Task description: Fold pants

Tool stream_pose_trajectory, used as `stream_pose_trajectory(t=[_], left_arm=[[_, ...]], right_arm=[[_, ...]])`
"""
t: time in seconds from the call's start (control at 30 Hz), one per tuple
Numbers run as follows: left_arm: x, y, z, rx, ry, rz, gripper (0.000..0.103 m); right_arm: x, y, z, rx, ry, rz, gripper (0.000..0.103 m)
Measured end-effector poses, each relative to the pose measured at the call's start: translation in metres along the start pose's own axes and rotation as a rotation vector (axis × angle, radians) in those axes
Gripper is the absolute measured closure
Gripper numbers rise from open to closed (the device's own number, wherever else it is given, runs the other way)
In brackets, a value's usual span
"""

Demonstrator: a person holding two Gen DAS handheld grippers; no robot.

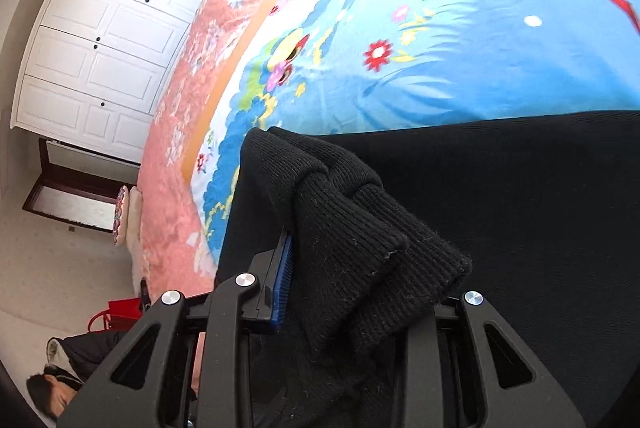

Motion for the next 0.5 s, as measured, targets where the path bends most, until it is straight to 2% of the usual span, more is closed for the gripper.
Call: stream_pose_trajectory(t=[0.13, 0.17, 0.27, 0.3, 0.37, 0.4, 0.43, 0.47, 0.5], left_arm=[[-0.05, -0.026, 0.018, -0.024, -0.053, -0.087, 0.091], [-0.059, -0.032, 0.018, -0.019, -0.064, -0.1, 0.091], [-0.066, -0.043, 0.017, 0.004, -0.074, -0.092, 0.09], [-0.066, -0.048, 0.014, 0.022, -0.084, -0.085, 0.082], [-0.065, -0.053, 0.011, 0.041, -0.086, -0.102, 0.078], [-0.061, -0.05, 0.012, 0.035, -0.063, -0.135, 0.068], [-0.057, -0.043, 0.013, 0.019, -0.033, -0.174, 0.061], [-0.05, -0.034, 0.014, 0.0, 0.011, -0.207, 0.055], [-0.039, -0.022, 0.014, -0.026, 0.085, -0.248, 0.055]], right_arm=[[-0.067, 0.01, -0.012, -0.012, -0.03, -0.125, 0.074], [-0.078, 0.008, -0.015, -0.01, -0.037, -0.131, 0.075], [-0.093, 0.005, -0.018, -0.018, -0.052, -0.071, 0.075], [-0.094, 0.003, -0.017, -0.024, -0.044, -0.07, 0.073], [-0.099, -0.001, -0.015, -0.023, -0.043, -0.067, 0.069], [-0.098, 0.0, -0.013, -0.022, -0.057, -0.048, 0.061], [-0.101, 0.008, -0.011, -0.045, -0.068, -0.046, 0.057], [-0.101, 0.016, -0.008, -0.074, -0.068, -0.06, 0.051], [-0.102, 0.023, -0.006, -0.098, -0.064, -0.084, 0.046]])
Point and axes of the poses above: each gripper's, at about its wrist camera, not at the fingertips, and y roughly against the way its jaws point, x to its left, z to its top, the point moved 9 cm from there along -y, roughly the way its jaws point, and after that the axes turned 13 degrees about -z, right-handed, at the moved point
